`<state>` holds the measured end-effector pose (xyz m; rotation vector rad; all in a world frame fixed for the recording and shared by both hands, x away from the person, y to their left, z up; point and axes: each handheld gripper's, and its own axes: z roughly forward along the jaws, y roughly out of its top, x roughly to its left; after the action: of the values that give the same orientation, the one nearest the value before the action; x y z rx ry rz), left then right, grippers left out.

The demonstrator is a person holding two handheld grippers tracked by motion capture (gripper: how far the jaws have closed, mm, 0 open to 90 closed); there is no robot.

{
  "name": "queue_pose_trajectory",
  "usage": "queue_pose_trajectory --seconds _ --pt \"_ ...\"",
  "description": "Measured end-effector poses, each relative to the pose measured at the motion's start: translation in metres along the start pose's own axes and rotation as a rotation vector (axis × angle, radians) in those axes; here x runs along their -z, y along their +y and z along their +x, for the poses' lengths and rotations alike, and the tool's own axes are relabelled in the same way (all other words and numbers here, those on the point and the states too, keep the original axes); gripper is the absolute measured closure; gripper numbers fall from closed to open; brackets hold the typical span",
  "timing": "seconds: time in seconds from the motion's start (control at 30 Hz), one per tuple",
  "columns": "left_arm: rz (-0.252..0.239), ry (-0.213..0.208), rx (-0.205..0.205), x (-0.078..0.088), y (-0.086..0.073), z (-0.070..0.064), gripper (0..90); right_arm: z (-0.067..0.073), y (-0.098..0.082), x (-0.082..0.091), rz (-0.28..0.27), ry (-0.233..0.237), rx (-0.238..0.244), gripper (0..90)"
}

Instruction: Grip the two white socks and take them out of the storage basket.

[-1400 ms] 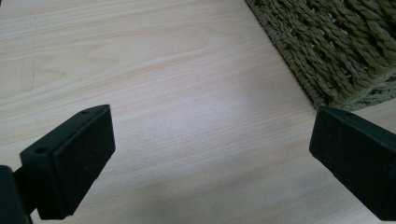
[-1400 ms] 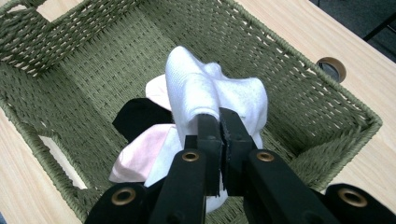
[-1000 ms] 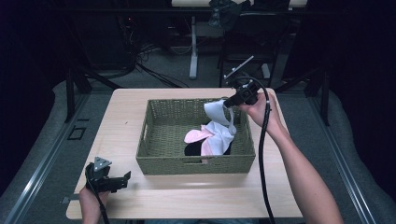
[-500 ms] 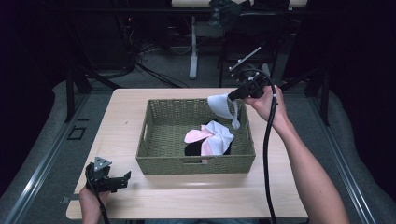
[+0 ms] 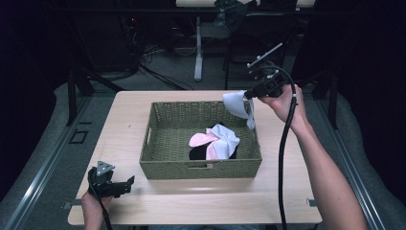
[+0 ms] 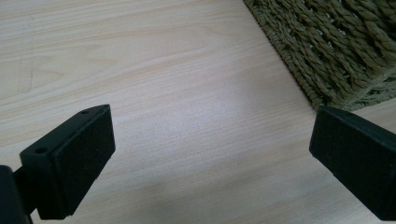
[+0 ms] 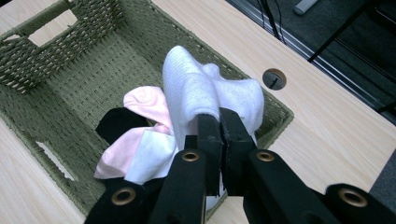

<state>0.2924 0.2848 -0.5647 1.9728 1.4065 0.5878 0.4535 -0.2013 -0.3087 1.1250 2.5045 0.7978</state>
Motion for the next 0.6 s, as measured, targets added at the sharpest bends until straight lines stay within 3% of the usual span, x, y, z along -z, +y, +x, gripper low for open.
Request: queue_pose_trajectory --seconds 0.6 --pt "0.0 0.002 0.003 0.0 0.0 0.0 0.3 -0.044 -0.035 0.026 0.014 -0.083 -0.098 88.4"
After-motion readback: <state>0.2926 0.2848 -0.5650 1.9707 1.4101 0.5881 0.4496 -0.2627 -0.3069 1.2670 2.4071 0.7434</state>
